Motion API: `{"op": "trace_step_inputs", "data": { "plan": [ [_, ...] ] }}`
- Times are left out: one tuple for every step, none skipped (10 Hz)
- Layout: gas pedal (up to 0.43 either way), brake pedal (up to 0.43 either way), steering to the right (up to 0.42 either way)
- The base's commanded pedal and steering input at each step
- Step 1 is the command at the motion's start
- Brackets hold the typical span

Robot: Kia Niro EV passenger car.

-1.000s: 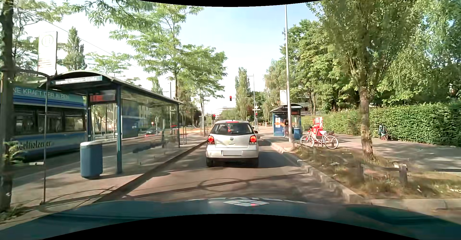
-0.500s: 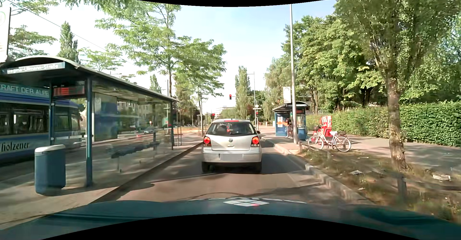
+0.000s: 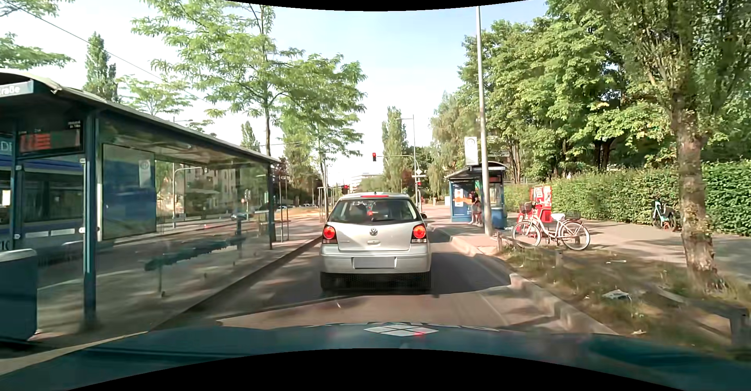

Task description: Follow the waypoints while adhering to traffic rules and regulations

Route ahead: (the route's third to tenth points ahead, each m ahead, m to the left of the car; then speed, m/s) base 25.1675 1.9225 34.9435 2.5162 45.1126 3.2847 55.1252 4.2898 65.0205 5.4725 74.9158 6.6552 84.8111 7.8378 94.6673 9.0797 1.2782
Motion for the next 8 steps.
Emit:
{"op": "trace_step_inputs", "data": {
  "plan": [
    [0.0, 0.232, -0.003],
    [0.0, 0.232, -0.003],
    [0.0, 0.232, -0.003],
    [0.0, 0.232, -0.003],
    [0.0, 0.226, -0.003],
    [0.0, 0.226, -0.003],
    [0.0, 0.226, -0.003],
    [0.0, 0.226, -0.003]
  ]
}}
